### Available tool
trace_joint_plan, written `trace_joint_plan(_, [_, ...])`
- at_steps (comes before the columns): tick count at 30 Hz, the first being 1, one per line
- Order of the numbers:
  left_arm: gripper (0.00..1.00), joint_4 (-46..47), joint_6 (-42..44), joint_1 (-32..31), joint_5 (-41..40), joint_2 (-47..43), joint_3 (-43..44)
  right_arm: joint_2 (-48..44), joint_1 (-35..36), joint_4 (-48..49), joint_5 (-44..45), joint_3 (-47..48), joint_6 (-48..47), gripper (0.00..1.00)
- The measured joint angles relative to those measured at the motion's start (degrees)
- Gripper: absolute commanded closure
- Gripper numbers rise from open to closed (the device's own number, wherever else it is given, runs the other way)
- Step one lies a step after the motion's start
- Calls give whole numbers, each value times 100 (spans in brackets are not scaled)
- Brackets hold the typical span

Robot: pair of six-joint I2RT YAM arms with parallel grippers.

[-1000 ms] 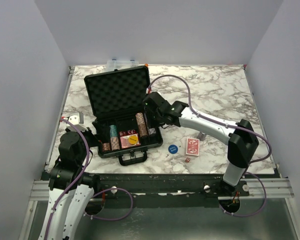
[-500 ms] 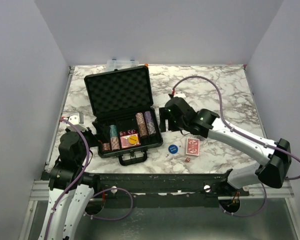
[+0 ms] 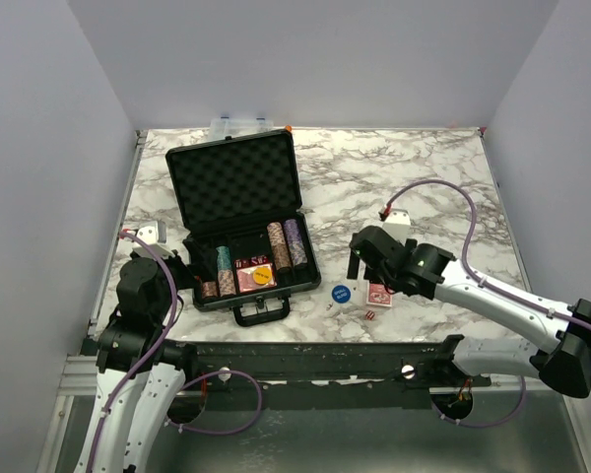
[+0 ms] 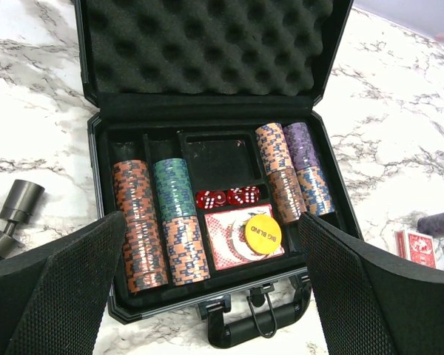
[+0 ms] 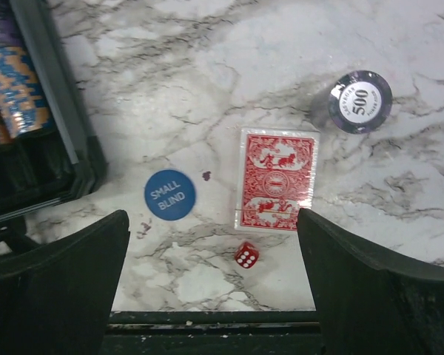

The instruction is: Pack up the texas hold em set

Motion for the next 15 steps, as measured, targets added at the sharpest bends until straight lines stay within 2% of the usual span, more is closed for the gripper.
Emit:
trace_joint_plan(9, [2,-2,0,0,-4,0,0,83,0,22,249,-772,776,5])
trace_joint_plan(15, [1,-2,0,0,-7,-4,0,289,-26,48,302,-857,988,7])
